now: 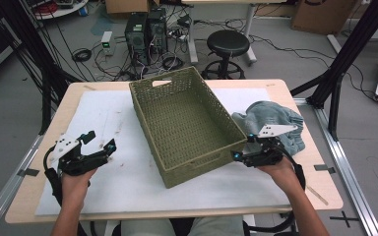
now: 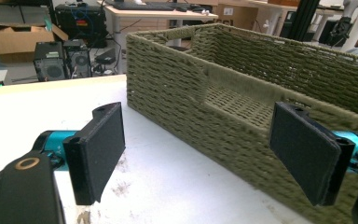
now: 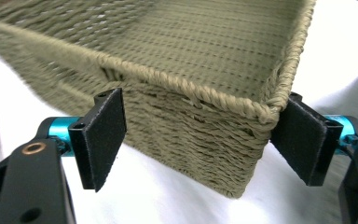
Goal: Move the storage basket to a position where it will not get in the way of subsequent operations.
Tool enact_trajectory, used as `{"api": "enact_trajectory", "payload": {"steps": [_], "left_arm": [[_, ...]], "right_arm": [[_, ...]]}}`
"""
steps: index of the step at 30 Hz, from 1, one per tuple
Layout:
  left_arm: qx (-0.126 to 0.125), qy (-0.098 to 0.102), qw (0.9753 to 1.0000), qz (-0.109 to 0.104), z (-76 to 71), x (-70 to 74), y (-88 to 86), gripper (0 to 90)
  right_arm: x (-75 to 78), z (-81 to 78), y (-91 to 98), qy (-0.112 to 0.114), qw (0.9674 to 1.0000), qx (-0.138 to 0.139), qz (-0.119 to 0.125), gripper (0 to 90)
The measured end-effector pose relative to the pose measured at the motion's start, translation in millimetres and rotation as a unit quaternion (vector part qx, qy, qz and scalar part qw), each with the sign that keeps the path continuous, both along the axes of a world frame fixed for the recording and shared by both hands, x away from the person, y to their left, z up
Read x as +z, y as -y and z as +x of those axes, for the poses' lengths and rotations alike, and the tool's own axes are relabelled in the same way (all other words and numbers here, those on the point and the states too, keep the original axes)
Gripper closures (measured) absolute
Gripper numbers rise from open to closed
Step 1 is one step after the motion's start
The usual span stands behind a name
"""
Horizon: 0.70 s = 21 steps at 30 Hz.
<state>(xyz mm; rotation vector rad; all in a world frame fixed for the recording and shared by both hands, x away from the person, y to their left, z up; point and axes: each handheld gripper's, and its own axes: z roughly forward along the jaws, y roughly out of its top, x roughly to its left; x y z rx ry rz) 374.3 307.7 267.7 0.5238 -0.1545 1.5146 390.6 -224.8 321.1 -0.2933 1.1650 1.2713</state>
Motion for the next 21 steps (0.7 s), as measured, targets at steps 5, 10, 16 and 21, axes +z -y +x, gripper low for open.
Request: {"api": "enact_trajectory", "payload": {"steps": [5, 10, 16, 21], "left_arm": [[0.001, -0.004, 1.0000, 0.006, -1.8, 2.5, 2.0, 18.4], [0.003, -0.006, 0.9998, 0.018, -5.5, 4.1, 8.4, 18.5], [0.005, -0.008, 0.9997, 0.024, -12.5, 8.5, 8.2, 18.5], [0.005, -0.015, 0.9995, 0.028, -18.6, 14.1, 5.3, 18.4]], "right_arm": [[-5.4, 0.9, -15.3, 0.001, 0.9997, 0.009, -0.024, 21.5], [-9.5, 0.0, -39.1, 0.003, 0.9979, 0.013, -0.064, 24.3], [-12.0, -1.3, -60.9, -0.004, 0.9951, 0.018, -0.097, 24.8], [-14.9, -2.0, -83.9, -0.007, 0.9905, 0.023, -0.135, 26.7]]}}
